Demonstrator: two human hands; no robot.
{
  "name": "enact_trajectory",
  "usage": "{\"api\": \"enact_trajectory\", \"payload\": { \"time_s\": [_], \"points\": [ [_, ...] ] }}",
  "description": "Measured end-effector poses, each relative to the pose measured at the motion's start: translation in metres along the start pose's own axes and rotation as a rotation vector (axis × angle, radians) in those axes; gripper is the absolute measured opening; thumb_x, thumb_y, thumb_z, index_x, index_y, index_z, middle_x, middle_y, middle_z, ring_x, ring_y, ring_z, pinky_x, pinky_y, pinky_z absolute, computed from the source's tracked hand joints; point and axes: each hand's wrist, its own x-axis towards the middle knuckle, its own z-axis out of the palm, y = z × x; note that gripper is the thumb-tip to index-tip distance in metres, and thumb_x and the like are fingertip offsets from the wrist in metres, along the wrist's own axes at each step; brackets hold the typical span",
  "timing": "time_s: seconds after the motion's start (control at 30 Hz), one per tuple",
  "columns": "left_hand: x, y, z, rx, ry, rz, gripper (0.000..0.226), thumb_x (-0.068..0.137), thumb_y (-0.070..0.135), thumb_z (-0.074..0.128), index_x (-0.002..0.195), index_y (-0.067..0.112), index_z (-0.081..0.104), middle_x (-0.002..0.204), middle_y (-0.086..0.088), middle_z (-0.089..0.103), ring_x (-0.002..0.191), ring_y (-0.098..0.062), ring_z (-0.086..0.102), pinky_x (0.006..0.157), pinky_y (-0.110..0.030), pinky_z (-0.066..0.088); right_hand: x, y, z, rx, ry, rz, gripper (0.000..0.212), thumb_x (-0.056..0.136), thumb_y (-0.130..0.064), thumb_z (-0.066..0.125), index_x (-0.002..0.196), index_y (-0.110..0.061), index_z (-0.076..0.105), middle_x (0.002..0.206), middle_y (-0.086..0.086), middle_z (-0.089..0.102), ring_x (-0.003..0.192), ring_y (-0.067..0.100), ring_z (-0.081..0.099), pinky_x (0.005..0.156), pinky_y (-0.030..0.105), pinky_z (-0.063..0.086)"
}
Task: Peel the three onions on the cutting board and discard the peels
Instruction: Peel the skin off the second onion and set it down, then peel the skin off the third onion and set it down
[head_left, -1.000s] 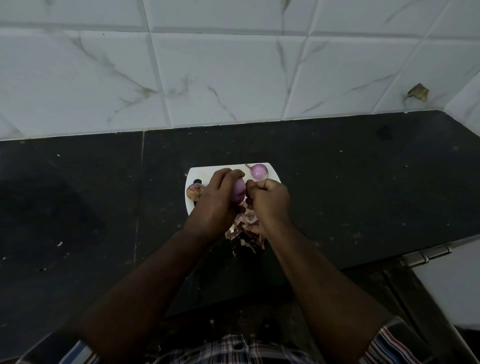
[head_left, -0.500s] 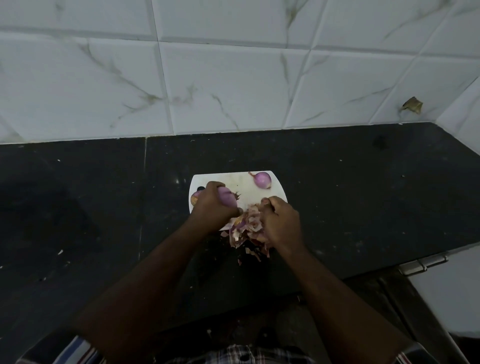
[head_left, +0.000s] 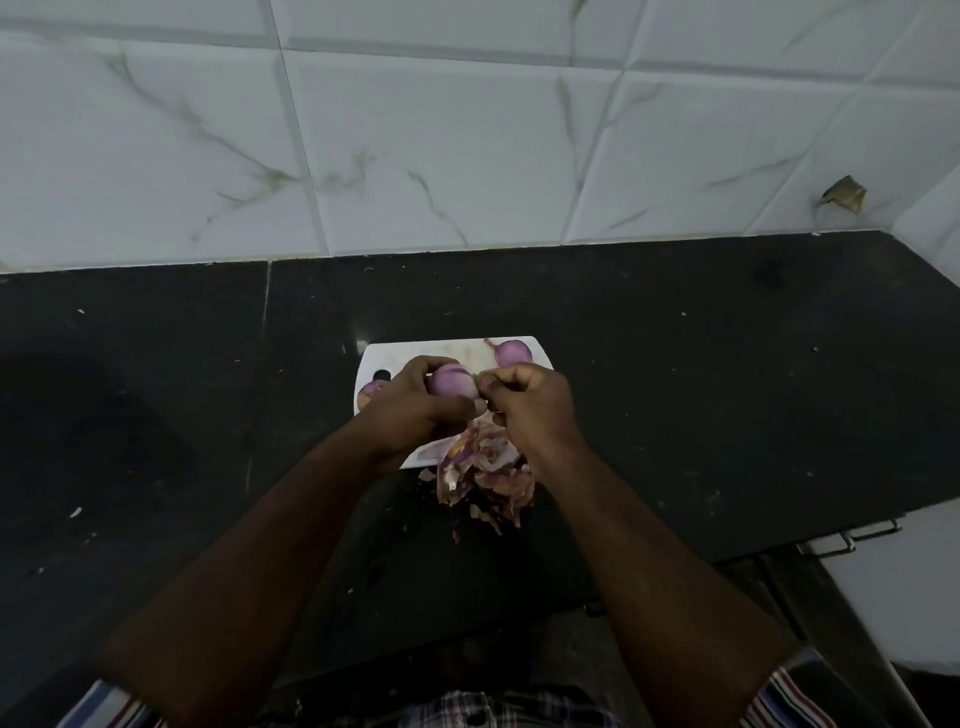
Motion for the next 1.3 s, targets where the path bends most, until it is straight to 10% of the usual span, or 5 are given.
{"api": "enact_trajectory", "payload": {
  "time_s": [0.17,0.57,0.87,1.13,1.3],
  "points": [
    [0.013,0.007,0.022,0.469,0.215,0.173,0.068,0.069,0.020,0.092,0.123,0.021,0.052,0.110,0.004,0.058,0.091,-0.008,0.061,0.061,-0.008,0.047,0.030,0.001,-0.004,-0.326,0.075,0.035,0.013,0.093,-0.027,0.061,0.089,-0.015,0.066,0.074,-0.004,0.065,0.073,0.016,0.062,0.057,0.026,0.045],
    [0.068,0.022,-0.009,0.654,0.263,0.063,0.065,0.079,0.022,0.083,0.131,0.022,0.045,0.113,0.004,0.053,0.093,-0.009,0.055,0.069,-0.022,0.045,0.062,0.046,-0.051,-0.549,-0.168,-0.222,0.026,0.094,-0.006,0.054,0.110,-0.014,0.073,0.096,0.003,0.075,0.093,0.016,0.070,0.088,0.027,0.052],
    [0.104,0.014,-0.001,0.933,0.181,0.001,0.077,0.076,0.025,0.086,0.142,0.021,0.047,0.136,-0.010,0.045,0.116,-0.026,0.050,0.097,-0.035,0.048,0.056,0.062,-0.036,-0.684,-0.577,-0.321,0.050,0.105,-0.028,0.045,0.151,-0.013,0.035,0.159,0.002,0.032,0.147,0.010,0.018,0.120,0.026,0.006],
    [0.122,0.015,-0.007,1.064,0.126,0.028,0.077,0.078,0.016,0.083,0.146,0.020,0.047,0.140,-0.008,0.055,0.129,-0.029,0.050,0.112,-0.049,0.038,0.082,0.066,-0.022,-0.594,-0.471,-0.453,0.051,0.099,-0.036,0.055,0.144,-0.015,0.047,0.150,0.006,0.047,0.141,0.017,0.039,0.117,0.039,0.031],
    [0.128,0.017,-0.012,1.094,0.108,0.049,0.079,0.077,0.016,0.084,0.146,0.018,0.047,0.141,-0.006,0.057,0.129,-0.028,0.052,0.113,-0.044,0.036,0.061,0.071,-0.013,-0.659,-0.801,-0.493,0.050,0.101,-0.034,0.047,0.149,-0.019,0.041,0.157,0.000,0.037,0.146,0.005,0.022,0.124,0.034,0.016]
  ]
}}
